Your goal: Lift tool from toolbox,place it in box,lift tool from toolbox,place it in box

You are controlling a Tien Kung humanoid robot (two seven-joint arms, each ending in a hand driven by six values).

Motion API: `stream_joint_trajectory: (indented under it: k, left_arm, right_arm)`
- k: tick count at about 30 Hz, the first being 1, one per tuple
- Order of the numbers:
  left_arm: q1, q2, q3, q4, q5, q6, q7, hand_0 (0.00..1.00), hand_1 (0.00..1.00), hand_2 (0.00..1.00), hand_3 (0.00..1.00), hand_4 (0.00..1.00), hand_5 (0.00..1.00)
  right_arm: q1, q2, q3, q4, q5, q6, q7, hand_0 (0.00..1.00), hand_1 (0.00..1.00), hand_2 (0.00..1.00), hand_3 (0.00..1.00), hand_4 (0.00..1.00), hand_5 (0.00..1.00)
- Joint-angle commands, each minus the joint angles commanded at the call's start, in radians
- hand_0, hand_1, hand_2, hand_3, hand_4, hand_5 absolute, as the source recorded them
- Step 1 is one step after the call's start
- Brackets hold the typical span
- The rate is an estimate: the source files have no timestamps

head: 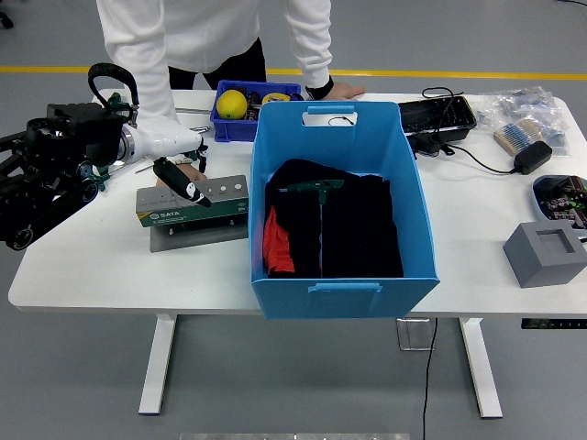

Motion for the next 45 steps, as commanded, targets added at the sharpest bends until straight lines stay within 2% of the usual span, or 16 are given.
stream_joint_trajectory:
  k: [2,19,20,26,27,32,33,38,39,44,45]
  left_arm:
    - [0.001,0.002,0.007,0.005,0.003,-0.003,0.000,0.728,0.718,0.757,0.542,0.987,0.727]
    - [-0.009,0.004,0.055,0.077,0.036,-0.014,0.027,0.731,0.700,0.700,0.535,0.972,0.741]
    - [-0.010,0.004,0.056,0.081,0.036,-0.015,0.029,0.732,0.679,0.665,0.520,0.959,0.737]
    - [-0.014,-0.001,0.061,0.097,0.037,-0.015,0.033,0.732,0.679,0.665,0.520,0.959,0.737]
    - [-0.014,-0.001,0.061,0.098,0.036,-0.015,0.032,0.728,0.634,0.599,0.488,0.955,0.738]
    - [-0.015,-0.004,0.066,0.102,0.028,-0.015,0.032,0.728,0.634,0.599,0.488,0.955,0.738]
    - [-0.016,-0.004,0.068,0.102,0.027,-0.016,0.032,0.721,0.575,0.492,0.415,0.954,0.740]
    - [-0.018,-0.006,0.075,0.103,0.026,-0.019,0.033,0.721,0.575,0.492,0.415,0.954,0.740]
    - [-0.019,-0.007,0.078,0.104,0.025,-0.020,0.032,0.714,0.516,0.426,0.390,0.952,0.741]
    - [-0.022,-0.009,0.087,0.105,0.022,-0.020,0.030,0.714,0.516,0.426,0.390,0.952,0.741]
    - [-0.022,-0.009,0.088,0.105,0.022,-0.020,0.030,0.627,0.394,0.324,0.312,0.949,0.745]
  right_arm:
    - [0.001,0.000,-0.001,0.000,0.002,0.001,0.000,0.641,0.617,0.697,0.549,0.769,0.663]
    - [0.008,-0.002,0.005,-0.003,-0.003,0.003,-0.003,0.641,0.617,0.698,0.548,0.769,0.664]
    - [0.008,-0.002,0.004,-0.003,-0.002,0.003,-0.003,0.641,0.617,0.698,0.548,0.769,0.664]
    - [0.011,-0.004,0.001,-0.003,0.002,0.003,-0.002,0.640,0.618,0.697,0.549,0.769,0.664]
    - [0.012,-0.004,0.000,-0.003,0.002,0.003,-0.001,0.640,0.618,0.697,0.548,0.769,0.664]
    - [0.013,-0.005,-0.001,-0.004,0.006,0.003,-0.001,0.640,0.618,0.697,0.548,0.769,0.664]
    - [0.013,-0.005,0.000,-0.004,0.005,0.003,-0.001,0.640,0.618,0.697,0.548,0.768,0.663]
    - [0.014,-0.005,0.003,-0.005,0.001,0.003,-0.002,0.640,0.618,0.697,0.548,0.768,0.663]
    - [0.014,-0.005,0.004,-0.005,0.001,0.003,-0.003,0.640,0.618,0.698,0.548,0.768,0.663]
    - [0.015,-0.006,0.003,-0.006,0.001,0.003,-0.003,0.640,0.618,0.698,0.548,0.768,0.663]
    - [0.016,-0.006,0.003,-0.006,0.001,0.003,-0.003,0.640,0.618,0.697,0.548,0.768,0.663]
